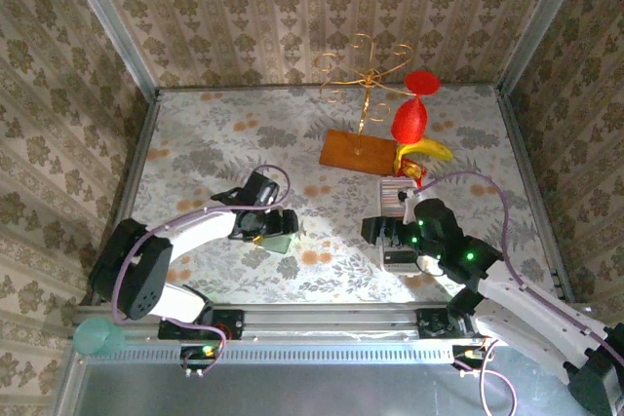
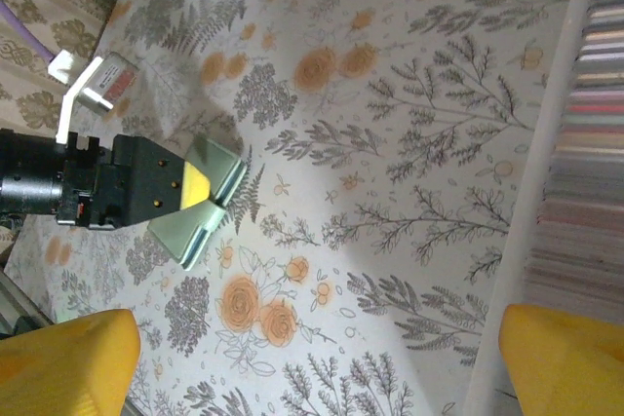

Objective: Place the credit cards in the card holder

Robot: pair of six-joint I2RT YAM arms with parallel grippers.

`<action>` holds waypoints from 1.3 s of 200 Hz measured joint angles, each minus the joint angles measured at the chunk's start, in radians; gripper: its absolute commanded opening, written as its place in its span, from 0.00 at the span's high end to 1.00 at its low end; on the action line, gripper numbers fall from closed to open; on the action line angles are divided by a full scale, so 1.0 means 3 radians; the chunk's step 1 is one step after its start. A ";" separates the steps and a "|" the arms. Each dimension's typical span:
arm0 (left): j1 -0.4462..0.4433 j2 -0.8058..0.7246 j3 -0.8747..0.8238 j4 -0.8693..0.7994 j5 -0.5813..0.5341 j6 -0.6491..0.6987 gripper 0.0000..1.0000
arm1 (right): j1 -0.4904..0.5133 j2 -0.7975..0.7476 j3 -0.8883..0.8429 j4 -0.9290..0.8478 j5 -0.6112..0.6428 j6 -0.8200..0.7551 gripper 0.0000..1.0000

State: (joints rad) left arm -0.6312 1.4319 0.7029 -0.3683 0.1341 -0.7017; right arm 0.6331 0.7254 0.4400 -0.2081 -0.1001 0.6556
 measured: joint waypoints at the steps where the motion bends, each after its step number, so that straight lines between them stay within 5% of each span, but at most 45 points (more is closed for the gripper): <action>1: -0.0004 0.0000 0.0003 0.0000 0.0000 0.0000 0.08 | 0.0005 0.0003 0.0000 -0.0003 0.0005 0.0004 0.05; 87: -0.0482 -0.0004 -0.0001 0.0432 0.0212 -0.0312 0.08 | 0.0109 0.0161 0.0090 -0.0057 0.0170 0.0221 0.08; 162: -0.0418 -0.1099 -0.0249 0.0019 -0.0270 -0.0392 0.05 | 0.0418 0.0740 0.0525 -0.0130 0.0251 0.0336 0.17; 260: -0.0135 -0.2314 -0.1106 -0.0203 -0.0290 -0.0567 0.20 | 0.0985 0.2511 0.1334 0.0333 0.0285 0.0530 0.75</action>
State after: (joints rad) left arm -0.6716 0.7376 0.3710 -0.4294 0.0471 -0.8719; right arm 0.9287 1.4788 0.8402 -0.1081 -0.0147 0.8146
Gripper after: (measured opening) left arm 0.822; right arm 0.287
